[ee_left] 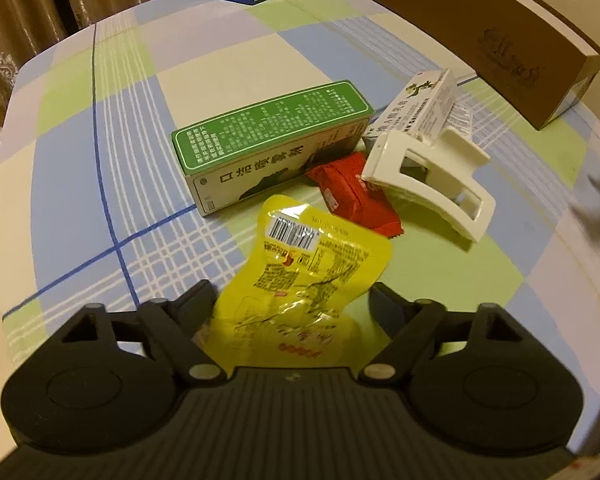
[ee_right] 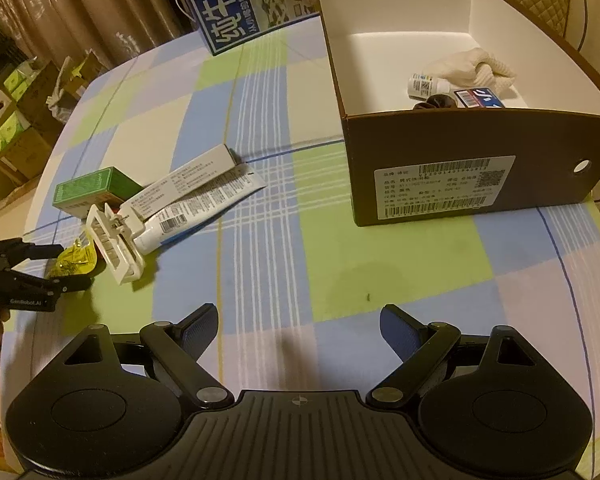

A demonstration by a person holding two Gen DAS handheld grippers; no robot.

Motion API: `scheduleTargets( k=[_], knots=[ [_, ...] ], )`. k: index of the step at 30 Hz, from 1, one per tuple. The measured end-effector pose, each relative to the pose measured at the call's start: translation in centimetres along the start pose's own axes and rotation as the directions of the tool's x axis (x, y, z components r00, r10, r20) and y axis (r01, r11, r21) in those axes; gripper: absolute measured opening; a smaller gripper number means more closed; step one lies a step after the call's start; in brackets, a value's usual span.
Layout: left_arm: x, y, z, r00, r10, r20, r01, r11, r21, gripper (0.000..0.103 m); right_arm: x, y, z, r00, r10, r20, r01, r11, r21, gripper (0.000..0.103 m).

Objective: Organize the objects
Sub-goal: 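Grasp the yellow snack packet with the left gripper while the right gripper grasps the white clip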

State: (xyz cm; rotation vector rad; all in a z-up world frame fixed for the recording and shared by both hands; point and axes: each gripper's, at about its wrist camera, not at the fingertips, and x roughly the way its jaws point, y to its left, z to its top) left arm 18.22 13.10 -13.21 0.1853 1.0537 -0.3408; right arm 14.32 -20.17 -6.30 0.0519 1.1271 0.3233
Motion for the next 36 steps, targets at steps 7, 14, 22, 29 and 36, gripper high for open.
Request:
scheduleTargets(
  k=[7, 14, 22, 29, 36],
  knots=[
    [-1.2, -1.4, -1.5, 0.999, 0.044, 0.007, -0.043, 0.997, -0.07, 0.061, 0.6, 0.7, 0.4, 1.0, 0.019, -0.008, -0.019, 0.999, -0.026, 0.085],
    [-2.7, -2.5, -3.2, 0.997, 0.076, 0.001, -0.075, 0.982, -0.174, 0.054, 1.0, 1.7, 0.4, 0.998, 0.055, -0.011, -0.056, 0.996, -0.066, 0.085],
    [-5.5, -1.5, -4.8, 0.99, 0.138, 0.026, -0.124, 0.944, -0.305, 0.053, 1.4, 5.4, 0.7, 0.986, 0.165, 0.027, -0.156, 0.965, -0.21, 0.085],
    [-7.6, -0.2, -5.3, 0.98, 0.192, 0.046, -0.162, 0.914, -0.372, 0.053, 3.1, 9.3, 2.2, 0.954, 0.296, 0.05, -0.263, 0.905, -0.333, 0.085],
    [-8.4, 0.6, -5.6, 0.973, 0.227, 0.045, -0.188, 0.888, -0.42, 0.053, 5.8, 12.9, 3.2, 0.955, 0.293, 0.043, -0.247, 0.868, -0.431, 0.08]
  ],
)
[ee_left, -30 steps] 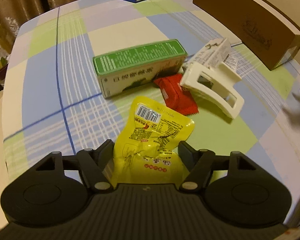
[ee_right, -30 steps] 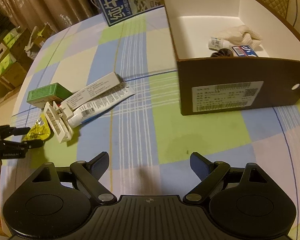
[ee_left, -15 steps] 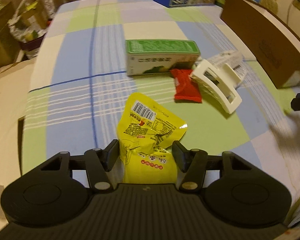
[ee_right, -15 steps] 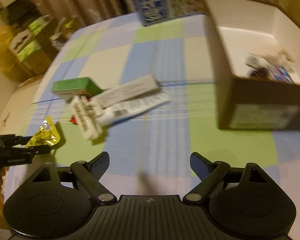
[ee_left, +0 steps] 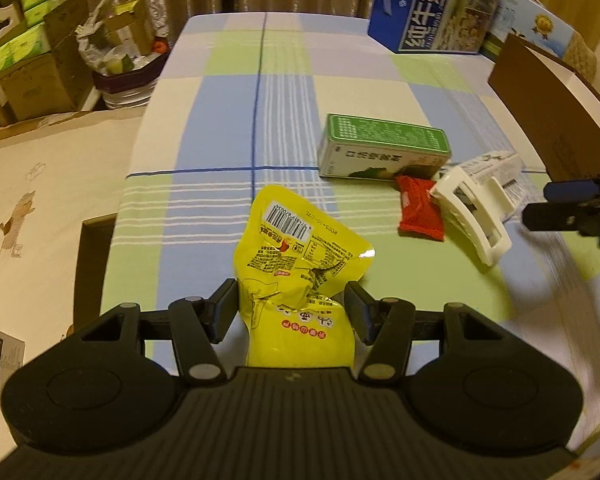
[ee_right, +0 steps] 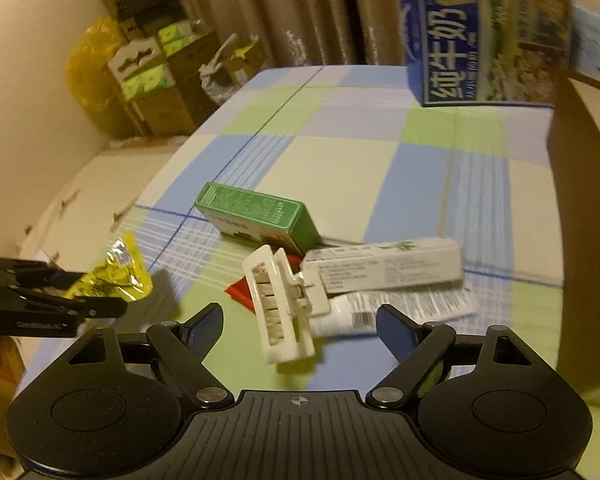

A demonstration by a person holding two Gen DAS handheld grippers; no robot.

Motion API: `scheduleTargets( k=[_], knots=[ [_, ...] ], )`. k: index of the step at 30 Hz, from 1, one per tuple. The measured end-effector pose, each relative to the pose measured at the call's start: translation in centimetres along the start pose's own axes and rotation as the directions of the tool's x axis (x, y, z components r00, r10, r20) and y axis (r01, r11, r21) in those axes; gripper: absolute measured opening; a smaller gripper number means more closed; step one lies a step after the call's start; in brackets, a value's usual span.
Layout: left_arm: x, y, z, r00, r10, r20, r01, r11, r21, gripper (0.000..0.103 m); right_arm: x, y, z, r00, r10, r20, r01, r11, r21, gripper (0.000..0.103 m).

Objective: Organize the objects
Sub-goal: 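Grasp the yellow snack packet with the left gripper while the right gripper grasps the white clip, then carry the yellow packet and white clip over the cardboard box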

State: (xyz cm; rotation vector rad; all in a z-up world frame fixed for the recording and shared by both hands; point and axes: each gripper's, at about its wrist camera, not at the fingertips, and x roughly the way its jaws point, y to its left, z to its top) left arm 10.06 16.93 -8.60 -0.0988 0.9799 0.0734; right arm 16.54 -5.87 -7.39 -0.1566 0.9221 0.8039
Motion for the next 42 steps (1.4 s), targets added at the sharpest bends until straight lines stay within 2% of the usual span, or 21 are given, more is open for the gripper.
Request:
scheduleTargets(
  k=[6, 8, 13, 16, 19, 23, 30, 34, 42],
  knots=[
    [0.1, 0.6, 0.2, 1.0, 0.019, -0.002, -0.019, 0.999, -0.026, 0.053, 2.3, 2.2, 0.0, 0.998, -0.068, 0.004, 0.068, 0.993, -0.1, 0.072],
    [0.2, 0.6, 0.3, 1.0, 0.022, -0.004, -0.022, 0.999, -0.028, 0.053, 3.2, 3.0, -0.2, 0.995, -0.104, -0.001, 0.102, 0.983, -0.154, 0.064],
    [0.6, 0.8, 0.6, 1.0, 0.027, -0.009, -0.028, 0.999, -0.034, 0.053, 5.0, 4.4, -1.1, 0.982, -0.188, 0.003, 0.181, 0.944, -0.274, 0.056],
    [0.8, 0.7, 0.7, 1.0, 0.029, -0.012, -0.029, 0.999, -0.032, 0.053, 5.9, 4.9, -1.6, 0.976, -0.219, 0.007, 0.21, 0.923, -0.323, 0.046],
    [0.8, 0.6, 0.9, 1.0, 0.025, -0.011, -0.026, 0.999, -0.029, 0.053, 5.6, 5.0, -1.7, 0.977, -0.211, 0.037, 0.211, 0.916, -0.341, 0.038],
    [0.6, 0.3, 1.2, 1.0, 0.021, -0.007, -0.022, 0.999, -0.027, 0.053, 4.6, 4.6, -1.5, 0.984, -0.174, 0.029, 0.175, 0.941, -0.288, 0.038],
    [-0.5, -0.7, 1.7, 1.0, 0.009, 0.012, -0.009, 1.0, -0.024, 0.053, 1.3, 3.3, -0.4, 0.998, -0.064, 0.026, 0.066, 0.992, -0.106, 0.038],
    [-1.5, -1.7, 2.2, 1.0, -0.001, 0.031, 0.002, 1.0, -0.014, 0.053, -0.9, 2.2, -0.3, 0.999, -0.028, 0.036, 0.029, 0.999, -0.02, 0.038],
    [-3.1, -4.9, 3.5, 0.997, -0.047, 0.069, 0.045, 0.998, 0.031, 0.053, -6.2, -0.7, -1.6, 0.997, -0.026, 0.079, 0.017, 0.994, 0.105, 0.038]
  ],
)
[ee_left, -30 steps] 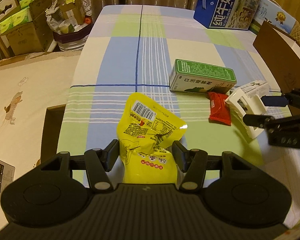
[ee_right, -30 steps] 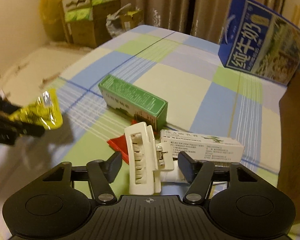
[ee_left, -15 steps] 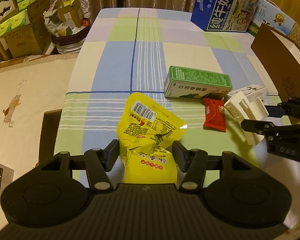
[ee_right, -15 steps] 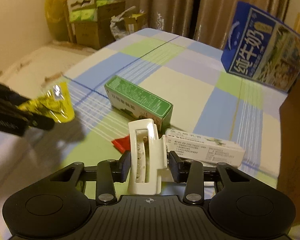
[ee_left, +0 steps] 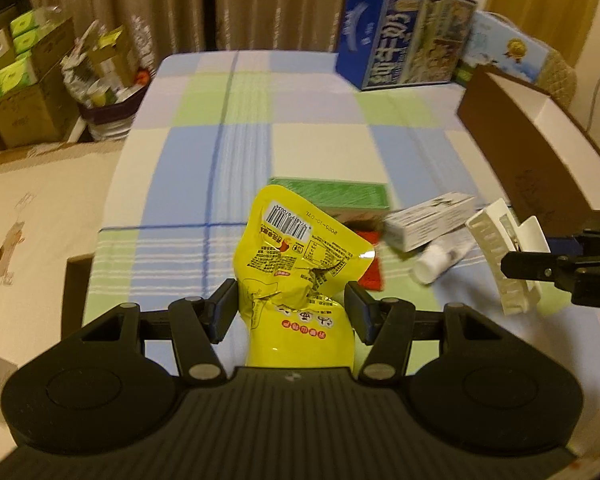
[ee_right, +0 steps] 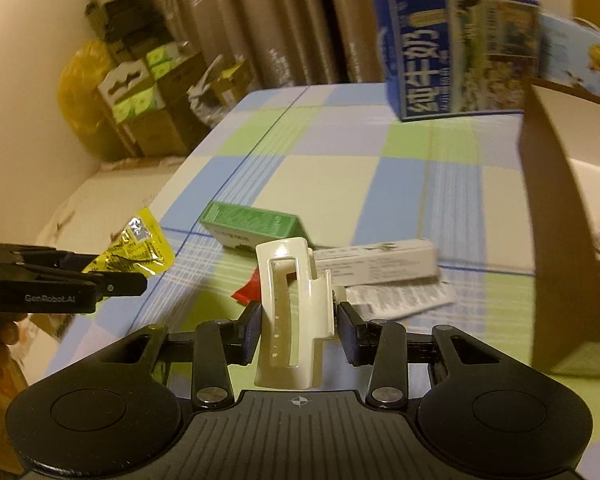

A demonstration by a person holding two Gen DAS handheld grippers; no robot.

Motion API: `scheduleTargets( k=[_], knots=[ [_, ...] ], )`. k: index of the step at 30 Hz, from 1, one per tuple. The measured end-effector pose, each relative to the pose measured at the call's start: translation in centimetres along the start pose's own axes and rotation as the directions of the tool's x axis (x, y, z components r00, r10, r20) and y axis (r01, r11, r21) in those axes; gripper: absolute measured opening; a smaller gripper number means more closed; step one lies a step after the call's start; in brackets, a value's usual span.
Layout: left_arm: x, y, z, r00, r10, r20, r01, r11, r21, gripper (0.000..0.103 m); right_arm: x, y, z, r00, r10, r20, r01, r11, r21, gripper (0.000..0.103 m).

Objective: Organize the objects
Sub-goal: 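Carry the yellow packet and white clip over the cardboard box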

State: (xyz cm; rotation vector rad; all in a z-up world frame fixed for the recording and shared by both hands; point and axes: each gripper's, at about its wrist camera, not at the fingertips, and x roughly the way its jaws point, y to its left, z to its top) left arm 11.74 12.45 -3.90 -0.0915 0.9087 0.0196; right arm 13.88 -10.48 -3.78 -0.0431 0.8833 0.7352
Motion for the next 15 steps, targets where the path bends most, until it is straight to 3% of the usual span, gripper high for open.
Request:
scheduleTargets(
  k=[7, 15],
  knots=[
    [-0.8, -5.4, 1.5, 0.997, -0.076, 0.03, 0.073, 0.994, 0.082, 0.053, -5.4, -3.8, -0.6, 0.998, -0.024, 0.059, 0.017, 0.993, 0.115, 0.038],
    [-0.7, -13.4, 3.6, 0.984, -0.172, 0.045, 0.16, 0.968, 0.194, 0.053, -11.5, -9.8, -1.2, 0.986, -0.099, 0.132, 0.065, 0.968, 0.243, 0.038]
  ],
)
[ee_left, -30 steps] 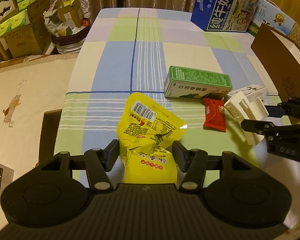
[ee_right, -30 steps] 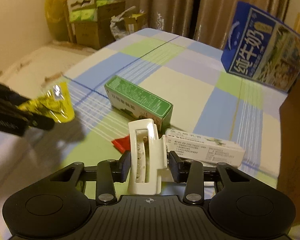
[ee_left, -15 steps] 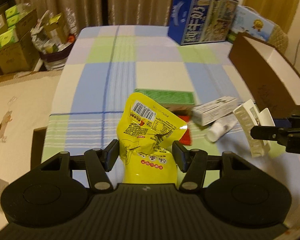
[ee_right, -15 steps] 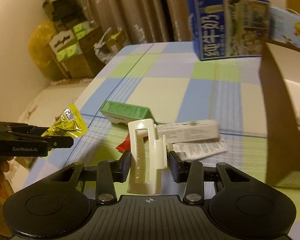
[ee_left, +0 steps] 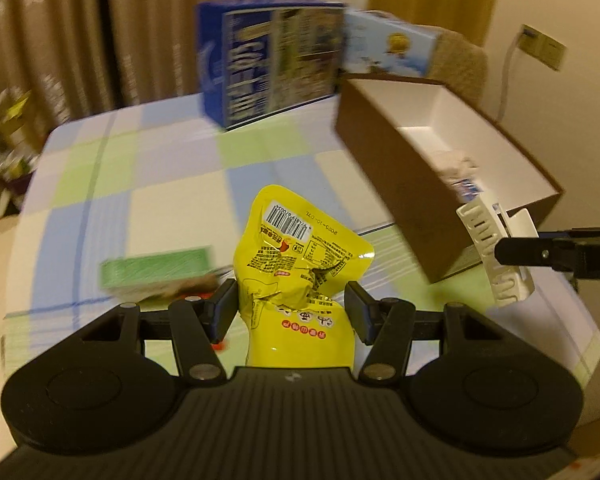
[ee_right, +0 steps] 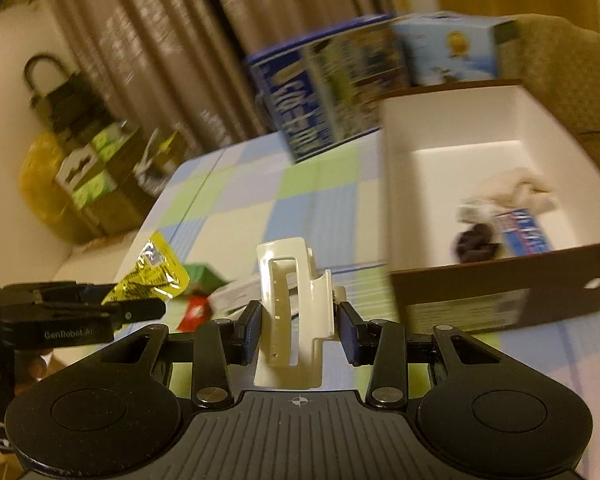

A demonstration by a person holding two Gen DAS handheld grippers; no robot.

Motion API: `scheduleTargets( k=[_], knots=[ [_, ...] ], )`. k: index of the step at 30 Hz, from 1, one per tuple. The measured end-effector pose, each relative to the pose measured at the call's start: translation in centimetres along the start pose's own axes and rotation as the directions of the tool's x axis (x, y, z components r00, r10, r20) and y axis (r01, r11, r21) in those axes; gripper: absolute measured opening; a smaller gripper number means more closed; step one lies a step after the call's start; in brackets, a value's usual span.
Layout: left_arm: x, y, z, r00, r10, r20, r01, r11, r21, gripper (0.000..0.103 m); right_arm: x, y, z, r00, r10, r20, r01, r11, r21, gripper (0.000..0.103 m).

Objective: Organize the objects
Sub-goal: 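Carry the yellow packet and white clip over the cardboard box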

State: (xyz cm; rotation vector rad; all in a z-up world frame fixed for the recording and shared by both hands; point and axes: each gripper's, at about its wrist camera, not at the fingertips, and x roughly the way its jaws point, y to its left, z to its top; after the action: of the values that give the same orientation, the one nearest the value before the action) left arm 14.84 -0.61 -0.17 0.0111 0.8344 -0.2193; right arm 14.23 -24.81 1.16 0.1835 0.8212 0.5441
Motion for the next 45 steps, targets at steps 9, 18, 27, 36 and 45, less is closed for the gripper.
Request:
scheduleTargets(
  k=[9, 18, 27, 36, 45],
  knots=[
    [2.8, -8.3, 4.3, 0.995, -0.097, 0.027, 0.094, 0.991, 0.099, 0.053, -4.1, -7.5, 2.9, 0.995, -0.073, 0.068, 0.067, 0.993, 0.095, 0.038],
    [7.7, -14.1, 9.0, 0.993, -0.118, 0.024, 0.115, 0.986, 0.124, 0.053, -3.5, -13.5, 6.4, 0.995, -0.081, 0.057, 0.072, 0.987, 0.147, 0.038],
    [13.9, -16.7, 14.1, 0.997, -0.078, -0.005, 0.078, 0.99, 0.116, 0.054, 1.5, -17.5, 11.2, 0.996, -0.092, 0.012, 0.09, 0.989, 0.116, 0.038],
    [21.6, -17.4, 17.5, 0.996, -0.019, -0.088, 0.028, 0.995, 0.095, 0.054, 8.2, -20.6, 15.2, 0.99, -0.127, -0.057, 0.13, 0.99, 0.052, 0.038],
    [26.9, -18.4, 19.6, 0.991, 0.011, -0.131, 0.004, 0.994, 0.111, 0.061, 11.8, -22.2, 17.6, 0.983, -0.164, -0.083, 0.165, 0.986, 0.003, 0.038]
  ],
)
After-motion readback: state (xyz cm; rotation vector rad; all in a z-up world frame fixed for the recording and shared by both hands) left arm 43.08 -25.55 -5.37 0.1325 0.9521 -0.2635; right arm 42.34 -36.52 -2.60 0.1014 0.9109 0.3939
